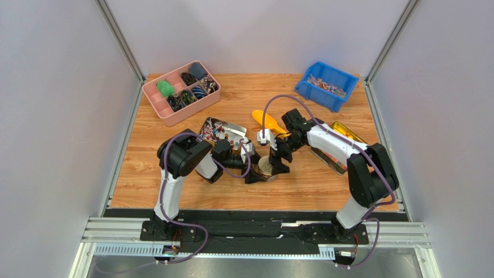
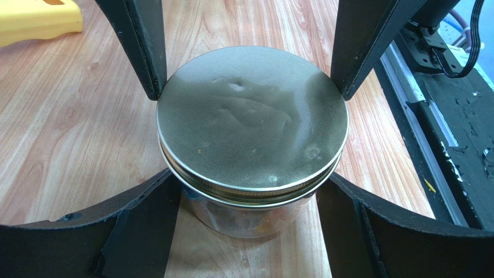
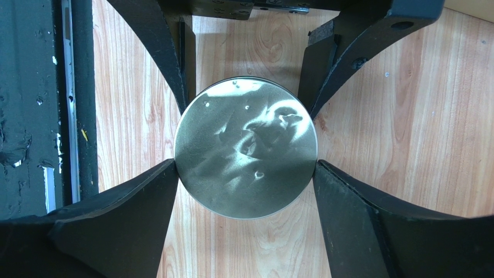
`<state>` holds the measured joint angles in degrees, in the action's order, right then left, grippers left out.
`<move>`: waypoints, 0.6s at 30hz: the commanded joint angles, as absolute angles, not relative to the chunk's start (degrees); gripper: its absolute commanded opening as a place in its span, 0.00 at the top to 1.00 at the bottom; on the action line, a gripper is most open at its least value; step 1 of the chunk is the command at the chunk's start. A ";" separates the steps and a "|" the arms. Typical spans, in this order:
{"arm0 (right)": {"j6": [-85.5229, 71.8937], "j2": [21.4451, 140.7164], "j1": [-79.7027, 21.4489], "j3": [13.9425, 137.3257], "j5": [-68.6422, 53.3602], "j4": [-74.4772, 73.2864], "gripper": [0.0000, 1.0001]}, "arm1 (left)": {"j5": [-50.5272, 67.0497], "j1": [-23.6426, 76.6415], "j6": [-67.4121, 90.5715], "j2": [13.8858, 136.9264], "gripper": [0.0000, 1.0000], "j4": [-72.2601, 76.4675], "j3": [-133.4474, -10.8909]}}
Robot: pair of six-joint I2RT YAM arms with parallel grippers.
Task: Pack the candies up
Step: Screw the bottle lid onto the packing bottle.
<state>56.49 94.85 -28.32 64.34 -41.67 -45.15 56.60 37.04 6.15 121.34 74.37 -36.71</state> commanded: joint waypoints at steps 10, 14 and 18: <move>42.55 92.37 -31.64 60.12 -34.90 -34.37 0.20 | 48.78 37.09 0.26 119.44 0.64 83.85 -36.04; 37.27 92.55 -32.95 58.71 -31.12 -30.07 0.20 | 46.67 37.09 0.09 119.09 0.64 83.32 -35.86; 35.95 92.81 -33.31 59.41 -28.92 -29.27 0.17 | 45.70 37.09 -2.20 118.56 0.61 81.65 -35.86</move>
<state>42.54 91.74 -31.62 60.03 -31.66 -35.29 50.54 36.64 -0.67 121.08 75.20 -35.46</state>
